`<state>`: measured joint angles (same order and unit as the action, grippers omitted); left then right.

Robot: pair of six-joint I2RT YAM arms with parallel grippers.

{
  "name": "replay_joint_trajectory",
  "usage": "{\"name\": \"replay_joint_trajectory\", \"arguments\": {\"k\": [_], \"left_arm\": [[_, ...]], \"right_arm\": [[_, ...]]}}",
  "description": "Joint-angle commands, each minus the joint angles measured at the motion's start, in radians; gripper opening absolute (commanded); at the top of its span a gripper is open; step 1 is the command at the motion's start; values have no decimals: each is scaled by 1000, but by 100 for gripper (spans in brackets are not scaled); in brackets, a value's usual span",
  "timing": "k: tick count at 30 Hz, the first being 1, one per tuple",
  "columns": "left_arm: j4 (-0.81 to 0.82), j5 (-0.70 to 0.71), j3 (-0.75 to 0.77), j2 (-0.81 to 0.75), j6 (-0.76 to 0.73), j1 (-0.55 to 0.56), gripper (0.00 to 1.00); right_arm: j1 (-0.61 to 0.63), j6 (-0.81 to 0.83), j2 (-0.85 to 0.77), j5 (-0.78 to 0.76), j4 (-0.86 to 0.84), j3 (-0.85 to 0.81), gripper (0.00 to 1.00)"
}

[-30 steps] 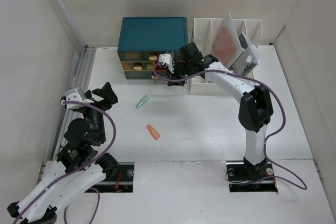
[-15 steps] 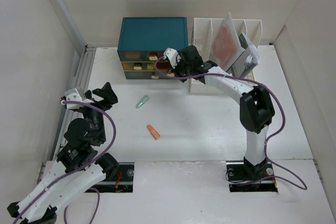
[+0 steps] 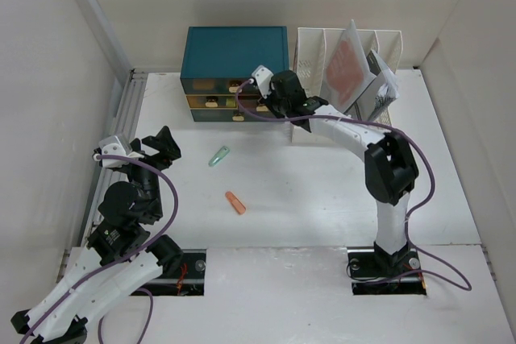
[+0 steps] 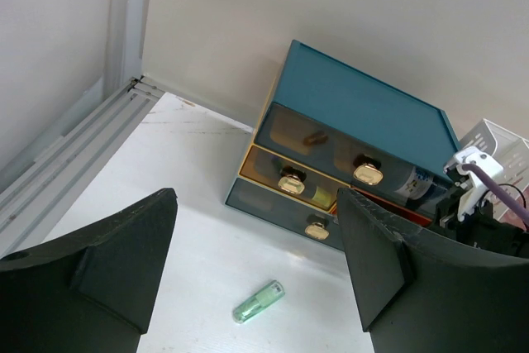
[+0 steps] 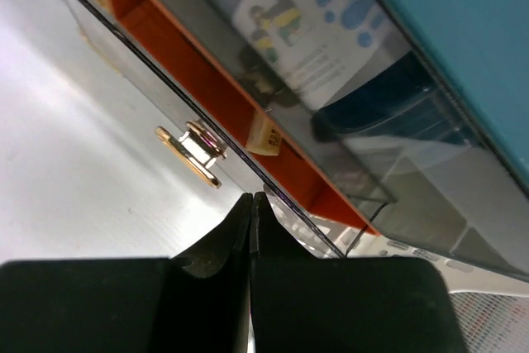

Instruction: Organize the desk

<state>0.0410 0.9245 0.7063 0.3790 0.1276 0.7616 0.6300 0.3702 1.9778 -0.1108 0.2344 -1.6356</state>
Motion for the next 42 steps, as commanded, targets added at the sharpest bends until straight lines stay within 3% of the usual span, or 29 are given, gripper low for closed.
{"name": "replay_joint_trajectory", "arguments": {"k": [1,8,14,16,18,19,21,23,25,26,28,29,31,34,36,39,42], "left_arm": [[39,7,-2,4,-14,-2,76],[39,7,-2,4,-14,-2,76],[39,7,-2,4,-14,-2,76],[39,7,-2,4,-14,-2,76],[39,7,-2,4,-14,-2,76],[39,7,-2,4,-14,-2,77],[39,-4,-2,4,-14,-2,77],[49,-45,-13,4,-14,-2,77],[72,-79,-24,4,-14,-2,79],[83,-132,-24,17,4,-2,79],[94,-196,-24,63,27,-15,80],[94,-263,-24,87,44,-25,80],[94,-338,19,181,93,-51,81],[121,-516,65,321,122,-118,85],[137,-663,93,403,173,-178,86],[161,-885,159,587,252,-313,86],[189,-960,220,754,264,-360,88]], "right_arm": [[4,-8,22,-96,-90,-46,0],[4,-8,23,-226,-182,-9,0],[4,-8,13,-239,-227,23,0],[4,7,1,-169,-227,23,0],[4,83,-39,-22,-100,0,0],[4,125,-56,178,-49,-9,0],[4,255,-104,389,107,-36,0],[4,343,-131,646,261,-78,15],[16,427,-173,729,331,-89,32],[25,440,-194,744,347,-89,54],[36,425,-244,693,298,-54,81],[36,402,-314,593,251,-24,100],[36,298,-394,444,40,92,100],[36,231,-539,209,-145,184,100],[-4,133,-585,150,-159,184,100],[-90,17,-623,163,-159,168,100],[-162,-51,-657,241,-159,183,100]]}}
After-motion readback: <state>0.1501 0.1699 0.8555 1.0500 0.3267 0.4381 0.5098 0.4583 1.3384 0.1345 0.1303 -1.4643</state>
